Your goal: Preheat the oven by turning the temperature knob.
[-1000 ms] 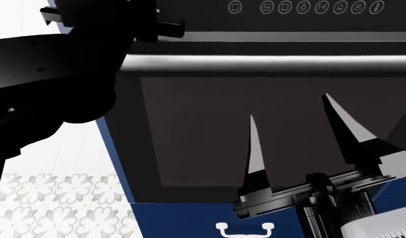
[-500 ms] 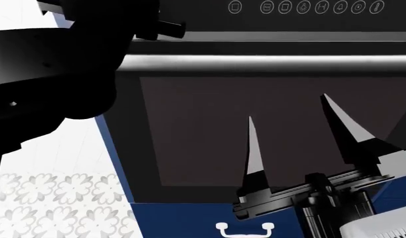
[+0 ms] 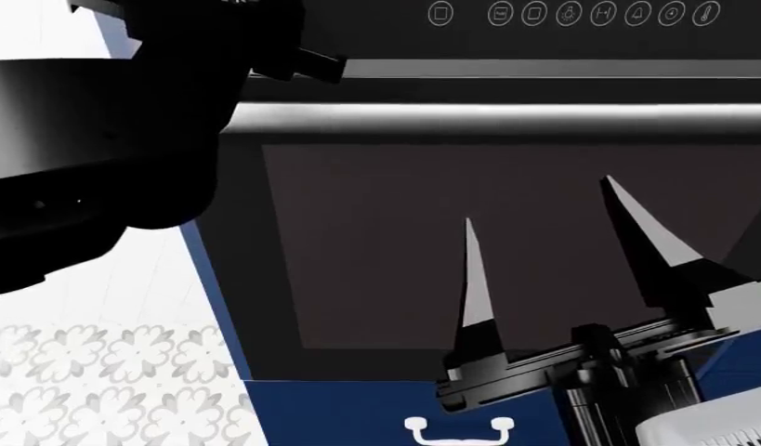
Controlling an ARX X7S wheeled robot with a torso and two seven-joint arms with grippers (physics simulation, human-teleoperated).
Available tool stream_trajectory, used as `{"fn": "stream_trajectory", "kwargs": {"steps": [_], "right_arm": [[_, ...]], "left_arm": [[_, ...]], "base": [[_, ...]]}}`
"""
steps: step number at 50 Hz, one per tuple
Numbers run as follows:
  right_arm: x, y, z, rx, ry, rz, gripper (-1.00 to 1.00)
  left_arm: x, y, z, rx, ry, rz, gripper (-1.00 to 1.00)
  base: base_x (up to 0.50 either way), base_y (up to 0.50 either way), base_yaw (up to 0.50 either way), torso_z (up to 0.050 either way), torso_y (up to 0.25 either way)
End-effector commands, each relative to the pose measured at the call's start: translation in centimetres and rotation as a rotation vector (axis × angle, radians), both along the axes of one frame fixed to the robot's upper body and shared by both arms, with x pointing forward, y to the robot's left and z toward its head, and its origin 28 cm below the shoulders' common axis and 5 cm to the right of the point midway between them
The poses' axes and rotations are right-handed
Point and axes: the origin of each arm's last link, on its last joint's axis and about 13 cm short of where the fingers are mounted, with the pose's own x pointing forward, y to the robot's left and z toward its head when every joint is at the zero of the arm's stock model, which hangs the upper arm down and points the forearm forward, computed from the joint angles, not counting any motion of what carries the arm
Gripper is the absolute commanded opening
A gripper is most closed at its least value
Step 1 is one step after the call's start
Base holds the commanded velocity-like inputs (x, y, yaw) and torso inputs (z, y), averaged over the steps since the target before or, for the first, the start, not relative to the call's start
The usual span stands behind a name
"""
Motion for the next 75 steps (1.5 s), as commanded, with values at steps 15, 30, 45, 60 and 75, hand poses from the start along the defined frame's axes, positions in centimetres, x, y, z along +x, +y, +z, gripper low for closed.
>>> {"fn": "stream_trajectory", "kwargs": {"steps": [15,30,45,60,75], "right_arm": [[0.0,0.0,0.0,-0.002,-0.002,0.001,1.0],[0.0,0.0,0.0,-0.002,-0.002,0.002,1.0],[0.0,0.0,0.0,-0.003,-0.002,0.004,1.0],[0.0,0.0,0.0,-0.005,0.0,0.005,1.0],[0.0,0.0,0.0,-0.004,-0.002,0.006,1.0]], "left_arm": [[0.1,0.9,0.9,0.102,-0.141,0.11,-1.0],[1.0,0.9,-1.3,0.165,-0.09,0.116,-1.0],[1.2,1.0,-2.2,0.228,-0.085,0.136,-1.0],[1.4,1.2,-3.1,0.329,-0.099,0.143,-1.0],[1.5,1.4,-3.5,0.397,-0.116,0.142,-1.0]], "base": [[0.0,0.0,0.0,0.001,0.005],[0.0,0.0,0.0,0.0,0.003],[0.0,0.0,0.0,0.0,0.0],[0.0,0.0,0.0,0.0,0.0],[0.0,0.0,0.0,0.0,0.0]]}}
